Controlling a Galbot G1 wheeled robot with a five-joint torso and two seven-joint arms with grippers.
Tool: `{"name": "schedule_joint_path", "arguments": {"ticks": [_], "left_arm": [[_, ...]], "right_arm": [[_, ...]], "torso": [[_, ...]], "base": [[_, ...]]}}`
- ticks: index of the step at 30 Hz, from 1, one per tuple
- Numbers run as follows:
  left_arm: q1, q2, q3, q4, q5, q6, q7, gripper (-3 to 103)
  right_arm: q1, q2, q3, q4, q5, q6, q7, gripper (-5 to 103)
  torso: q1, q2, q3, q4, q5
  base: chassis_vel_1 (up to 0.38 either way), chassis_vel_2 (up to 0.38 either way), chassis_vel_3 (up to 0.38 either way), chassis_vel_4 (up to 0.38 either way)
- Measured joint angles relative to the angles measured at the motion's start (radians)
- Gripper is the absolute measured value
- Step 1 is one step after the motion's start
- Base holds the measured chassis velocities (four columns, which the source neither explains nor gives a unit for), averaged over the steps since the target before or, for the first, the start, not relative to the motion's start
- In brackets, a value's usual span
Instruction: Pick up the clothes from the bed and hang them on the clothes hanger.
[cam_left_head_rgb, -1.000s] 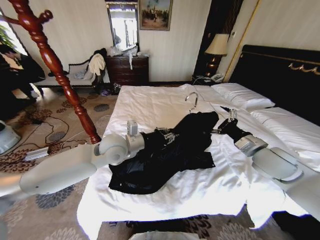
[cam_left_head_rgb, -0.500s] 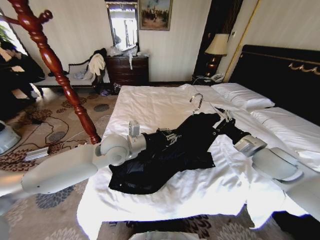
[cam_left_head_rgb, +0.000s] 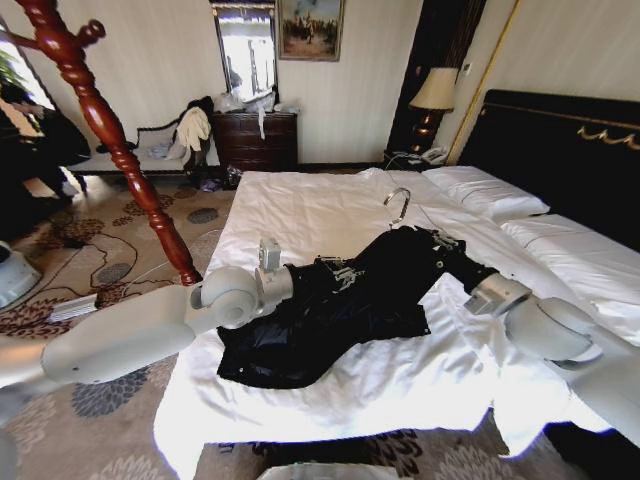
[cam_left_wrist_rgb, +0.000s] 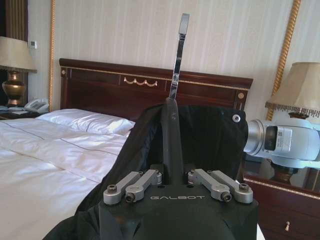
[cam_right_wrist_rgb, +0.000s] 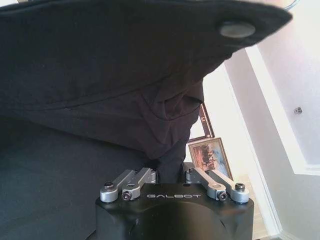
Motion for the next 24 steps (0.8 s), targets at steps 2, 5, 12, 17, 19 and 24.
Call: {"name": "schedule_joint_path", "arguments": {"ticks": [2,5,12,17,19,24], "left_arm": [[0.013,0.004,-0.016,-0.002,-0.003,0.001,-0.003,16],[0.028,0.012,-0.038,-0.006,-0.007,0.003,-0.014,16],[0.056,0.062,-0.088,-0.034,-0.013,0.009,-0.031,32],[0.087,0.104,-0.136,-0.056,-0.014,0.01,-0.035,55],[0.095,0.115,-0.15,-0.061,-0.015,0.009,-0.039,60],[0.126,0.166,-0.208,-0.086,-0.025,0.004,-0.041,76]], "right_arm": [[-0.002,0.002,0.001,0.0,0.002,0.0,0.001,20],[-0.004,0.005,0.002,0.001,0.004,0.001,0.002,20],[-0.022,0.028,0.009,-0.009,-0.019,0.003,0.013,19],[-0.026,0.032,0.018,-0.008,-0.018,0.003,0.019,19],[-0.026,0.032,0.019,-0.007,-0.018,0.003,0.02,19],[-0.028,0.038,0.021,-0.005,-0.013,0.002,0.024,19]], "torso": [[0.0,0.0,0.0,0.0,0.0001],[0.0,0.0,0.0,0.0,0.0],[0.0,0.0,0.0,-0.0001,0.0001],[0.0,0.0,0.0,0.0002,-0.0002],[0.0,0.0,0.0,0.0,-0.0001],[0.0,0.0,0.0,0.0,-0.0001]], "base": [[0.0,0.0,0.0,0.0],[0.0,0.0,0.0,0.0],[0.0,0.0,0.0,0.0],[0.0,0.0,0.0,0.0],[0.0,0.0,0.0,0.0],[0.0,0.0,0.0,0.0]]}}
